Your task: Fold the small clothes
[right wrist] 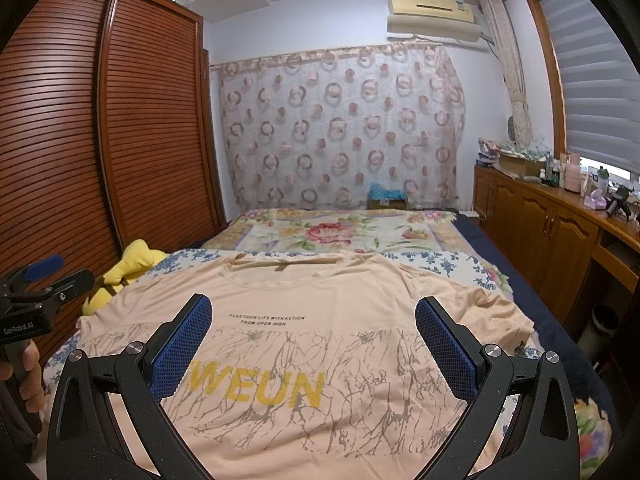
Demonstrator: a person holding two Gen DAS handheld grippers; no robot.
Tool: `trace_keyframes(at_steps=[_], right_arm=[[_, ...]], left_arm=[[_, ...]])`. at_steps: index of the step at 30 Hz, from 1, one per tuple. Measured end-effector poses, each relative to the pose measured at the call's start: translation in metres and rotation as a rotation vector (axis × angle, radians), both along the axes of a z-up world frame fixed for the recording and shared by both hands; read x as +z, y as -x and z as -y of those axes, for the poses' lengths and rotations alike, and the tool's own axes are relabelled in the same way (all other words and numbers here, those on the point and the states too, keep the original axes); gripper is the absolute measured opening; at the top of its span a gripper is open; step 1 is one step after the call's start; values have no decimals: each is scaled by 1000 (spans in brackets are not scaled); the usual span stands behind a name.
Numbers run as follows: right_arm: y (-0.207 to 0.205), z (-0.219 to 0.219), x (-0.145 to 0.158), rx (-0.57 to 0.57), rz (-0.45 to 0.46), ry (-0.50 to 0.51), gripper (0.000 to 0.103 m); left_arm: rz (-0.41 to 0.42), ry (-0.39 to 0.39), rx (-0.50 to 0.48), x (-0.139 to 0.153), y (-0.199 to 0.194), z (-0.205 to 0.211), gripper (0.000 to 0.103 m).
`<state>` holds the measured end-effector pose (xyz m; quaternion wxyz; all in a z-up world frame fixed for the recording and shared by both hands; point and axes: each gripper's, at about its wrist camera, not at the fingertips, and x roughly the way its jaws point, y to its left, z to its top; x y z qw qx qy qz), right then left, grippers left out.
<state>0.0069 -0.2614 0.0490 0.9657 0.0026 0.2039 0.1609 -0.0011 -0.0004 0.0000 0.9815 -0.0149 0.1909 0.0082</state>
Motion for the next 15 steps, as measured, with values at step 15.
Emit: trace_keyframes(at_steps=[15], right_arm=[[2, -4, -3, 22, 6, 9, 103]], left_arm=[[-41, -33, -4, 12, -6, -15, 103]])
